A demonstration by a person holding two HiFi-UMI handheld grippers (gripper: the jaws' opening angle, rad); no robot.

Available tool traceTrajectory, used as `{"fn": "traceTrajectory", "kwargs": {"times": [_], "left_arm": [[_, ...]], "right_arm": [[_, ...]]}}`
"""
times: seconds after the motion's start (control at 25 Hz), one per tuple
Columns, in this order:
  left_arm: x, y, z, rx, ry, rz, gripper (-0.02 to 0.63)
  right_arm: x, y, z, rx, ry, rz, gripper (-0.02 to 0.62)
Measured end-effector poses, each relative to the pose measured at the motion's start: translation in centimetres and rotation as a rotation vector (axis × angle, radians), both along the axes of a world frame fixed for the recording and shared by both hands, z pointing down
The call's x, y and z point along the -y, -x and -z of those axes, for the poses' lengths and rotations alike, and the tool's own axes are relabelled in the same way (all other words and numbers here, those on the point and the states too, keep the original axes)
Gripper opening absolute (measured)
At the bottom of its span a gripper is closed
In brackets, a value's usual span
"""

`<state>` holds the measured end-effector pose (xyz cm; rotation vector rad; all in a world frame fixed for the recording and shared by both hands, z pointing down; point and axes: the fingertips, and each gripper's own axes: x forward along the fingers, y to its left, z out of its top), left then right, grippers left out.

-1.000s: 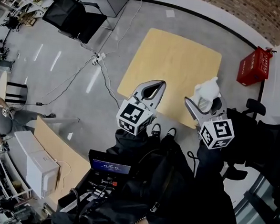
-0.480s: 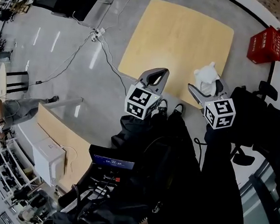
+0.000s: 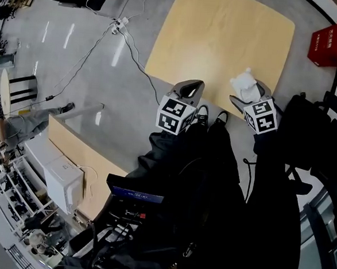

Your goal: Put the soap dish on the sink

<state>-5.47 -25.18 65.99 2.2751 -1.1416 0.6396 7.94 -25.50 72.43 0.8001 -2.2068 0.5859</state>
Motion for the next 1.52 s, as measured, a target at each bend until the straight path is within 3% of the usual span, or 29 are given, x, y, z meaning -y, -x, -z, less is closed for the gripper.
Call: {"fn": "traceTrajectory", "kwargs": {"times": [0.16,0.44,1.0,1.16,1.52], "left_arm": [[-0.5,0.7,-1.5,-0.001,0.042,0.008,0.002],[-1.2,1.2,-3.6,-0.006,0.086,0.019,0.002],[-1.9,2.1,-4.2,-0.021,0.129,0.041,0.002],[-2.1,2.1,-4.2,-0.027,0.119,0.051,0.002],[-2.6,2.2,-4.6,-0.014,0.122,0.052,0.002]], "right_arm": [[-0.5,0.5,-3.2,-0.077,0.048,0.083,0.489],[-0.8,0.7,-8.4,-0.272,0.104,0.318,0.489],[-2.2,-0.5,-13.6,-0.647,0.218,0.718,0.491],[-2.4,-0.5,-14.1,-0.688,0.21,0.763,0.491],[-2.6,-0.3,-14.6,-0.682,0.183,0.778,0.491]]}}
